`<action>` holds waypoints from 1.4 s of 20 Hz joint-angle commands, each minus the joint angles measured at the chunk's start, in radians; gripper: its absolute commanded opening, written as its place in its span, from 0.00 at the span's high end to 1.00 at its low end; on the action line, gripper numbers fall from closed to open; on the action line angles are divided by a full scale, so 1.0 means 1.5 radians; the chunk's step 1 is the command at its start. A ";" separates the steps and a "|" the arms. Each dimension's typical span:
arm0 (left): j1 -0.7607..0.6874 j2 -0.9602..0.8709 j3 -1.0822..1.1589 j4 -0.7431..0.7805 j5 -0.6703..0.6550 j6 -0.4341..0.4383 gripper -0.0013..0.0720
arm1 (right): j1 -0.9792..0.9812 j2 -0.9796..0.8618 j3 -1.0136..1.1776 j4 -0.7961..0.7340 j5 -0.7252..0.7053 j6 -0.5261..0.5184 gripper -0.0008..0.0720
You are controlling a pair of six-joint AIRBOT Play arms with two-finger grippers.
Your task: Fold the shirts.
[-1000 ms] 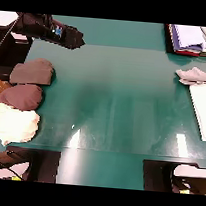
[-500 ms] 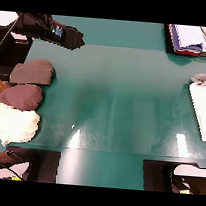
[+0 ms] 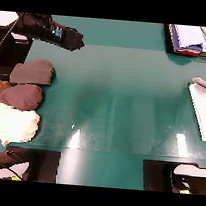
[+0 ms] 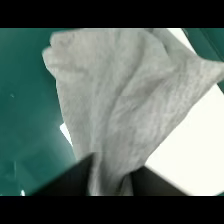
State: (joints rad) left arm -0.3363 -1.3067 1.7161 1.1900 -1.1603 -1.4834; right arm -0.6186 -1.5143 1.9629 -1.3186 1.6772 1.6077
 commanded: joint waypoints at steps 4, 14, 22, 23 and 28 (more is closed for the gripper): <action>-0.001 0.000 0.000 0.000 -0.010 0.017 0.95 | -0.021 0.057 -0.145 -0.047 0.014 0.004 0.04; 0.000 0.000 0.000 0.000 0.018 0.017 0.95 | 0.199 0.237 -0.229 0.064 -0.127 0.004 0.07; 0.000 0.000 0.000 0.000 0.018 0.017 0.95 | 0.487 0.276 -0.229 0.059 -0.211 -0.028 0.97; 0.000 0.000 0.000 0.000 0.018 0.017 0.95 | 0.501 0.276 -0.229 0.059 -0.211 -0.028 0.97; 0.000 0.000 0.000 0.000 0.018 0.016 0.95 | 0.510 0.276 -0.229 0.059 -0.200 -0.028 0.97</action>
